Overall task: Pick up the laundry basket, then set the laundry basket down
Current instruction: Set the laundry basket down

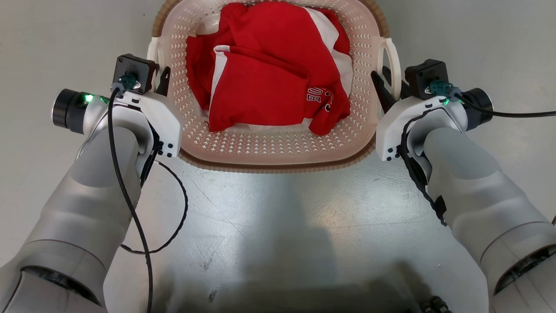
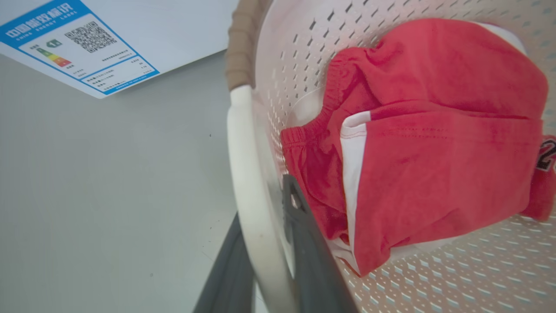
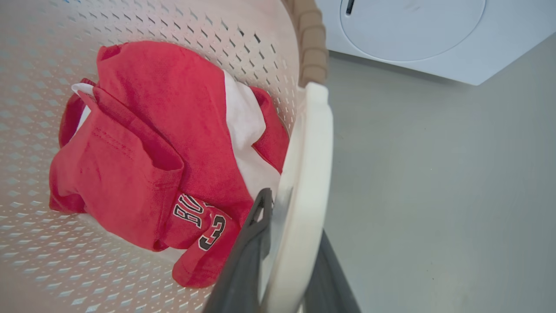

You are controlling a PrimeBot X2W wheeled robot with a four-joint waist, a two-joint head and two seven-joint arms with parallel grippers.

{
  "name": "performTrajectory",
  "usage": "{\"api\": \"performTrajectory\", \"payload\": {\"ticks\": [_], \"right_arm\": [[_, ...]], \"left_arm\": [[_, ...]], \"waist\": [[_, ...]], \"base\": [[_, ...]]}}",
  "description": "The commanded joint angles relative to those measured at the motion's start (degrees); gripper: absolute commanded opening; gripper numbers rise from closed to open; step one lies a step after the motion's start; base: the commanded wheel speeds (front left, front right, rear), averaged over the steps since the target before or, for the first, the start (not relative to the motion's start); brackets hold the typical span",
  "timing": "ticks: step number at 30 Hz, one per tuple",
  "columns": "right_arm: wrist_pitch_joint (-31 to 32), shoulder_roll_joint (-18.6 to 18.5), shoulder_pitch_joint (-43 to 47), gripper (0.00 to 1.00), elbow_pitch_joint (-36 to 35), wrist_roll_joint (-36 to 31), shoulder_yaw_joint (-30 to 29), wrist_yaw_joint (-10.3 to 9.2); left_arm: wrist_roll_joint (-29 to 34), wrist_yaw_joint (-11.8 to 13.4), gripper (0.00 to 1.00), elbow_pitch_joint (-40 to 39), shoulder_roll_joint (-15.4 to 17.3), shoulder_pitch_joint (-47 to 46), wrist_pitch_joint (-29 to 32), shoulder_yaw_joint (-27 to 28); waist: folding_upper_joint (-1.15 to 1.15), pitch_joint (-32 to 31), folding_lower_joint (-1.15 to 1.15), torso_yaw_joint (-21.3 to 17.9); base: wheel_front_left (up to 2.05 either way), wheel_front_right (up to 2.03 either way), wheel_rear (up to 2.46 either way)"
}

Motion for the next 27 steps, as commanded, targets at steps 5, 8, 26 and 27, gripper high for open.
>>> {"api": "performTrajectory", "payload": {"ticks": [5,8,26,27], "right_arm": [[-0.1,1.1,3.5,0.0,-0.4,-2.4,0.2,0.94],[-0.1,1.1,2.9,0.0,-0.2,-3.3,-0.9,0.94],[-0.1,1.1,1.9,1.0,0.3,-9.7,-8.9,0.94],[-0.1,1.1,2.1,1.0,0.1,-10.1,-9.5,0.94]], "left_arm": [[2.0,-0.6,0.0,-0.4,2.0,0.0,-0.9,1.4],[2.2,-0.6,0.0,-0.3,1.9,-0.1,-0.9,1.9],[2.4,-0.3,1.0,2.1,0.8,-1.0,-0.9,4.1],[2.5,-0.2,1.0,2.0,0.8,-0.9,-0.9,4.2]], "waist": [[0.0,0.6,0.0,0.0],[0.0,1.2,0.0,0.1],[0.0,3.1,0.0,0.1],[0.0,3.1,0.0,0.2]], "base": [[0.0,0.0,0.0],[0.0,0.0,0.0],[0.0,0.0,0.0],[0.0,0.0,0.0]]}}
